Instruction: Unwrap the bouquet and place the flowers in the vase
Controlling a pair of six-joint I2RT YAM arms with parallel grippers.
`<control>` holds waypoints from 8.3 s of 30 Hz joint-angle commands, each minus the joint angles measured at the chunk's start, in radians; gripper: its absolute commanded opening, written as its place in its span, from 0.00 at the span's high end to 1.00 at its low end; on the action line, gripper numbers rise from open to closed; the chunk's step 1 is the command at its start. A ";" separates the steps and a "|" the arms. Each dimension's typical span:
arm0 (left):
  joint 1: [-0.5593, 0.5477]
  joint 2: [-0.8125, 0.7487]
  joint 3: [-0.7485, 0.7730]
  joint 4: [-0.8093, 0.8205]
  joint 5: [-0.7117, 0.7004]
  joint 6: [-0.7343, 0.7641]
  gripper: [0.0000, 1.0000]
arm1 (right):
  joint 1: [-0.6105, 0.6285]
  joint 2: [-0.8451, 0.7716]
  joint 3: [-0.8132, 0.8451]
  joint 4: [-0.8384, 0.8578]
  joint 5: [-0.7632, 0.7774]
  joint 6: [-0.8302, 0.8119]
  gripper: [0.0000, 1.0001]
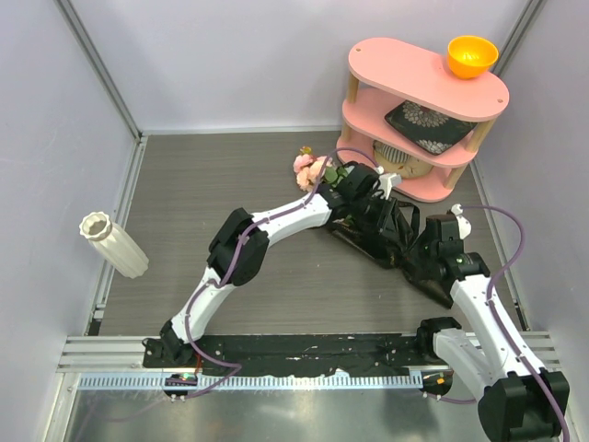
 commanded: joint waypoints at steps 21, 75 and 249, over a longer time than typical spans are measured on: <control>-0.020 0.151 0.094 0.038 0.012 -0.027 0.88 | 0.006 0.051 -0.034 0.085 -0.007 0.006 0.81; 0.040 0.155 0.008 0.029 -0.102 -0.061 0.98 | 0.008 -0.093 -0.096 0.097 -0.040 0.050 0.99; -0.075 -0.799 -0.677 0.454 -0.439 0.212 1.00 | 0.016 0.031 0.840 0.318 -0.750 0.109 0.99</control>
